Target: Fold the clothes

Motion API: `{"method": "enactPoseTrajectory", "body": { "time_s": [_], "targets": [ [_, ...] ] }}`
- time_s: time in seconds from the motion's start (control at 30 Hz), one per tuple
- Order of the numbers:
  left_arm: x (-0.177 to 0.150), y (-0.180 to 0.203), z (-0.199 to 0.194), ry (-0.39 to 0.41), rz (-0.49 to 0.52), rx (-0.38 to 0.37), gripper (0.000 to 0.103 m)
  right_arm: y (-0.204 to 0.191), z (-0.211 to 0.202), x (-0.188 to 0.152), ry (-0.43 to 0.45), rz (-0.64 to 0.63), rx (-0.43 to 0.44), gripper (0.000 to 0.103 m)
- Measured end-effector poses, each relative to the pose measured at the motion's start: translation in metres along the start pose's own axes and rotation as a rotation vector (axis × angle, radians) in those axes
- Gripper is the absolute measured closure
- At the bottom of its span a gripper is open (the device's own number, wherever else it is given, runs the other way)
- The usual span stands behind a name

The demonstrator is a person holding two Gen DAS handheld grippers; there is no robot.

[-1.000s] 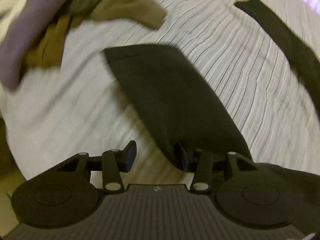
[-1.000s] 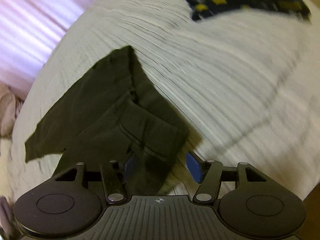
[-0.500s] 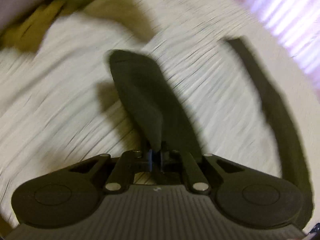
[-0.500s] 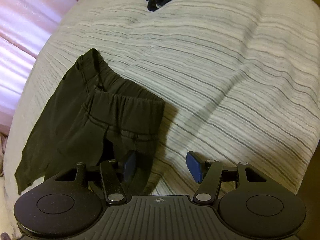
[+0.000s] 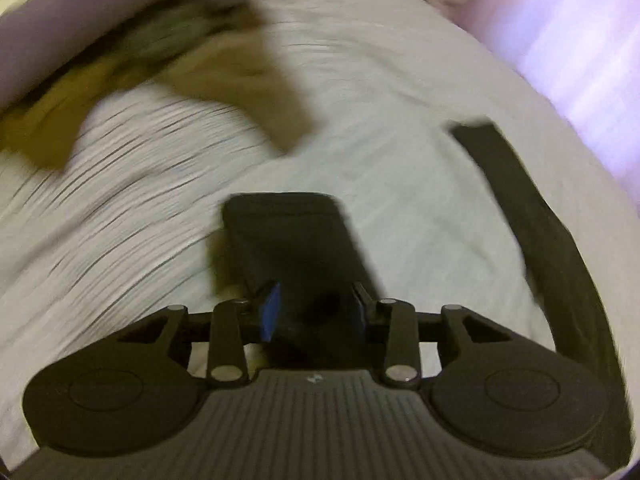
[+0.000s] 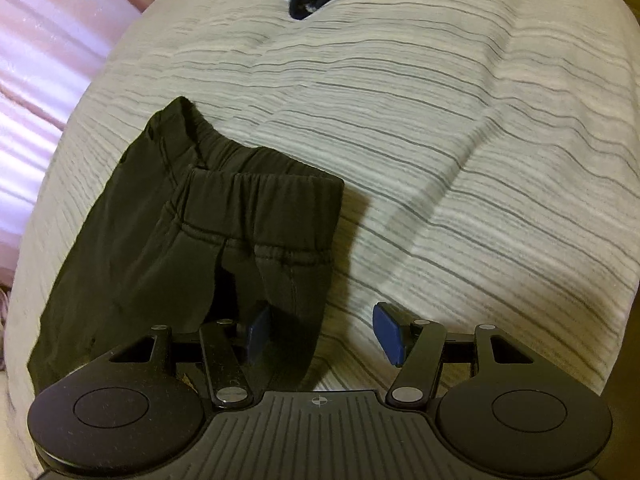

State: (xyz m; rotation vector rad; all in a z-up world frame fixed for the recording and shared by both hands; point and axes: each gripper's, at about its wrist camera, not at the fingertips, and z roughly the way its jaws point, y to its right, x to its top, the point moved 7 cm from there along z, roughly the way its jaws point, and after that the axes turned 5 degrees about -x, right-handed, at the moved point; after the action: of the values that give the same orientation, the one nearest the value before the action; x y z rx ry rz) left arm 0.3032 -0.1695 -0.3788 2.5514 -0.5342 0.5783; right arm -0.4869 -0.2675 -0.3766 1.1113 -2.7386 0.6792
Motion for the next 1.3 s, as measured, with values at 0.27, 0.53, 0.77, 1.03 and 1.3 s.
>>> {"method": "enactPoseTrajectory", "body": {
  "time_s": [0.27, 0.53, 0.77, 1.03, 1.3],
  "targets": [
    [-0.014, -0.042, -0.009, 0.004, -0.245, -0.041, 0.066, -0.002, 0.001, 0.0, -0.005, 0.004, -0.009, 0.043],
    [0.013, -0.009, 0.023, -0.021, -0.194, -0.081, 0.101, -0.007, 0.008, -0.003, -0.011, 0.003, -0.022, 0.043],
    [0.067, 0.12, 0.014, -0.003, 0.055, -0.197, 0.098, -0.017, 0.004, 0.009, 0.038, -0.014, -0.036, 0.043],
    [0.016, 0.188, 0.091, -0.233, 0.366, -0.158, 0.081, -0.034, 0.009, 0.008, 0.044, -0.019, -0.031, 0.043],
    [0.032, 0.088, 0.091, -0.249, 0.243, -0.032, 0.071, -0.015, 0.017, -0.002, 0.039, 0.07, -0.028, 0.043]
  ]
}}
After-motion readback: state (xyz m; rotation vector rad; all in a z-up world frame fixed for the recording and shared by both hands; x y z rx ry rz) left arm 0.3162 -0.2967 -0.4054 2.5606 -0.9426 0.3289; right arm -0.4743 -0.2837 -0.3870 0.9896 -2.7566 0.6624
